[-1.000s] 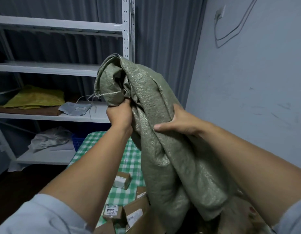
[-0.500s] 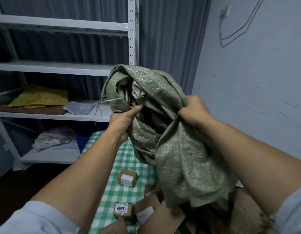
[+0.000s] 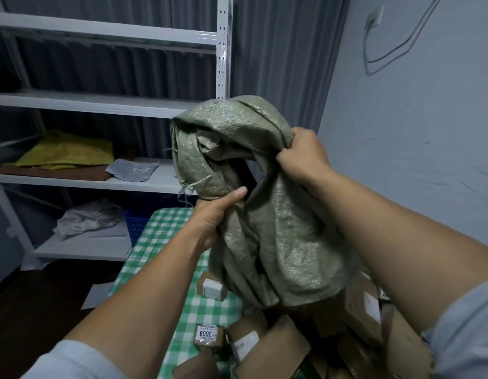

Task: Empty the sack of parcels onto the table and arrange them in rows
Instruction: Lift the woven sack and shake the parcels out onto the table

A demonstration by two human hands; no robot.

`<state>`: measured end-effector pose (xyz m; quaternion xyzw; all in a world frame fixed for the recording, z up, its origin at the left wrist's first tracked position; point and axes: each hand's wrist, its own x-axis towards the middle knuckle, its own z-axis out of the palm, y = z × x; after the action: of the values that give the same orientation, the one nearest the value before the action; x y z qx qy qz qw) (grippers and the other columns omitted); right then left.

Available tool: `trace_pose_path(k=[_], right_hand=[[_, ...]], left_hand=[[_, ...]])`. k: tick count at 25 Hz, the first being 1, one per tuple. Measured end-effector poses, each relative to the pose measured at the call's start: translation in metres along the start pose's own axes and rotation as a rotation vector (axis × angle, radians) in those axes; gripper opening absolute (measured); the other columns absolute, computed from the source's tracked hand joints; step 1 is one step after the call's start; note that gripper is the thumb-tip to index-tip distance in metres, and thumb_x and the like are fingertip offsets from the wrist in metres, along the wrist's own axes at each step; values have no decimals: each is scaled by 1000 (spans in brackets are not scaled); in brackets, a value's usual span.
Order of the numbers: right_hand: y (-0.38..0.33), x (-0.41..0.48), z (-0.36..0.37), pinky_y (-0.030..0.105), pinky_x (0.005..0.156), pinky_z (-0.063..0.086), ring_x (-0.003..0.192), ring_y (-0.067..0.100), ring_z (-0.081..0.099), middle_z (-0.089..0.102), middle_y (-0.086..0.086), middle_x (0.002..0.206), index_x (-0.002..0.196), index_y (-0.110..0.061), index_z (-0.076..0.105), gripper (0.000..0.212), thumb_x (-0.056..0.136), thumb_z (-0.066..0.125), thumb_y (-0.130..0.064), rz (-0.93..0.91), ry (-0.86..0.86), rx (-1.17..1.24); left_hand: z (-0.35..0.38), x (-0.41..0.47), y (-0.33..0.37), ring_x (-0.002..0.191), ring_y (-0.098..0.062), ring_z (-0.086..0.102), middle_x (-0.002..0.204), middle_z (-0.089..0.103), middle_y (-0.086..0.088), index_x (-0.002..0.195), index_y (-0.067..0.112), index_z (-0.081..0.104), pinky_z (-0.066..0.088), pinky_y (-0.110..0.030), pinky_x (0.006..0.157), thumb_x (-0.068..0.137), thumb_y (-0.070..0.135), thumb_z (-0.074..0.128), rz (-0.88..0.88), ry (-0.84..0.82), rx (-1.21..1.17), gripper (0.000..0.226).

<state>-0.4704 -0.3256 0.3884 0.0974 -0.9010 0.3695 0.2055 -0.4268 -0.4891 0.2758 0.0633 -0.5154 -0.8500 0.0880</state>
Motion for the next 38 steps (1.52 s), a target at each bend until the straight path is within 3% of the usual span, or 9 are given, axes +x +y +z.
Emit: trace_pose_path(k=[4,10,14,20,24,28,32,35,38], right_hand=[[-16,-14,45,40,90,54,99,22,64,67,3,105,111,-15,57,42,71,68,-21,7,-179,300],[1,-26,68,41,109,44,123,14,59,62,-6,135,141,-24,50,99,56,81,-63,25,-687,306],[17,-25,57,34,102,43,127,18,54,58,-4,136,139,-19,55,70,82,72,-55,-144,-615,78],[53,-24,48,40,116,37,140,23,43,37,2,159,156,-24,29,117,63,78,-76,-55,-858,-86],[67,-15,33,31,118,19,154,21,17,11,1,169,162,-19,5,124,73,80,-61,-72,-844,28],[82,-17,54,47,125,20,155,18,14,12,-2,169,162,-25,4,151,46,84,-81,-160,-857,-57],[80,-22,58,39,110,47,122,9,62,66,-12,131,139,-26,56,96,56,95,-55,-157,-1054,212],[80,-34,60,39,101,54,108,14,71,76,-9,112,119,-23,72,64,61,97,-30,-79,-1080,324],[85,-43,59,29,80,61,85,14,75,79,-4,87,95,-13,77,34,65,91,-8,26,-929,397]], left_hand=[[9,-13,-8,96,-17,73,106,77,-8,108,10,72,58,-30,84,70,17,78,-22,-205,-14,39],[11,-11,-15,78,-26,72,89,75,-17,94,2,74,60,-32,72,79,-8,69,8,96,-108,19],[5,-4,-18,78,-25,74,89,77,-13,89,1,74,61,-34,68,75,-7,67,16,370,-126,18],[-5,-9,-15,92,-29,74,96,77,-14,91,-3,73,60,-46,83,71,-3,66,69,534,-95,21],[-14,-21,-22,97,-36,71,106,74,-21,104,-8,71,59,-49,85,67,1,65,25,449,-86,39],[-4,-45,-21,81,-35,70,96,71,-25,97,-11,66,59,-39,74,77,5,49,-131,266,-49,31],[10,-54,-21,32,-6,54,37,55,0,60,0,51,40,-13,35,91,-18,27,-3,242,53,44],[11,-45,-27,32,-1,51,33,51,9,61,4,48,39,-11,36,91,-17,36,-21,282,80,39],[9,-35,-39,52,-23,61,51,63,-9,56,-6,62,51,-19,46,79,-13,44,-57,268,74,30]])
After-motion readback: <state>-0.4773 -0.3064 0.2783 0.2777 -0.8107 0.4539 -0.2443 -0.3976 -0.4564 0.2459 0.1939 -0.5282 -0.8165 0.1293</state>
